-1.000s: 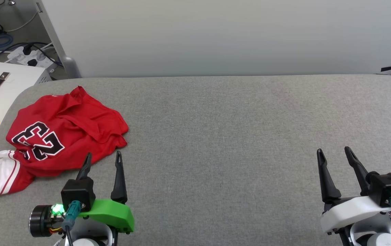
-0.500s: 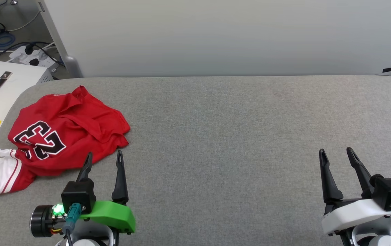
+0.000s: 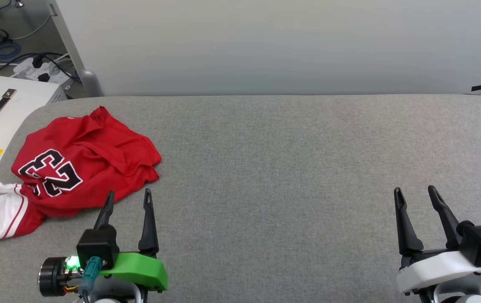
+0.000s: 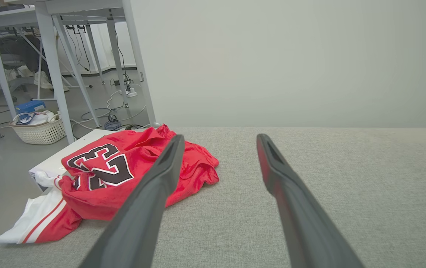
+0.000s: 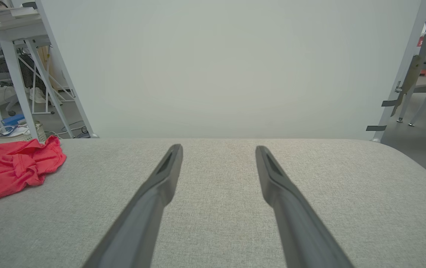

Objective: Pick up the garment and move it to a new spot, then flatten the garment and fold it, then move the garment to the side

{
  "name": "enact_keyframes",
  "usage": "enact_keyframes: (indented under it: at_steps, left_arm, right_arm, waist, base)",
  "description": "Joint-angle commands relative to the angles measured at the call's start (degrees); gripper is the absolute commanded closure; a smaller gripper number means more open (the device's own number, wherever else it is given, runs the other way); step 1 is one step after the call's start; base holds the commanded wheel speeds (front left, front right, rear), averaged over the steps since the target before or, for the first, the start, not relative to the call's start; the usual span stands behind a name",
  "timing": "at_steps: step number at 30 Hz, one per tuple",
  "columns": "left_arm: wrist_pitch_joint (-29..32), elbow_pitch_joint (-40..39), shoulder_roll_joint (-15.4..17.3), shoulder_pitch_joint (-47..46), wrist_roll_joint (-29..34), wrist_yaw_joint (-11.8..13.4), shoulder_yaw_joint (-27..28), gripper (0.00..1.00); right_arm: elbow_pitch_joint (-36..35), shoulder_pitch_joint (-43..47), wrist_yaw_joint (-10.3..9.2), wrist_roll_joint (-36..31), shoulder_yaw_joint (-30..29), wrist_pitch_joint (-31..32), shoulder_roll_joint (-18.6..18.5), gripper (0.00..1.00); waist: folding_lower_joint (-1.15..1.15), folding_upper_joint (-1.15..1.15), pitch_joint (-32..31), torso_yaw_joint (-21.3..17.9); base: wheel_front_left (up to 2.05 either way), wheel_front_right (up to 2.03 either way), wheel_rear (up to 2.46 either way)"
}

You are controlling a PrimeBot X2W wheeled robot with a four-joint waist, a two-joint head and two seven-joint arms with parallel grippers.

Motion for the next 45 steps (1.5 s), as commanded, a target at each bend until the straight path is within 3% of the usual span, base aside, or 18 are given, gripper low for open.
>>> enact_keyframes:
  at_steps: [1,35,45]
  left_arm:
    - [-0.6,0.0,-0.2,0.6,-0.2,0.4,-0.2,0.0]
    - [-4.6,0.9,-0.2,1.6,-0.2,1.5,-1.3,0.0]
    - [-5.8,0.8,-0.3,0.7,-0.8,1.8,-0.9,0.0]
  right_arm:
    - [-0.4,0.6,-0.02,-0.1,-0.1,-0.8,-0.1,0.0]
    - [-1.0,2.6,-0.03,0.0,-0.7,-4.7,-0.1,0.0]
    - [-2.0,2.3,-0.03,-0.4,-0.6,-5.9,-0.1,0.0]
  waist:
    - [0.0,0.0,0.0,0.0]
    - [0.0,0.0,0.4,1.2]
    - [0.0,0.0,1.5,5.3]
  base:
    - [0.0,0.0,0.0]
    - [0.0,0.0,0.0]
    - [0.0,0.0,0.0]
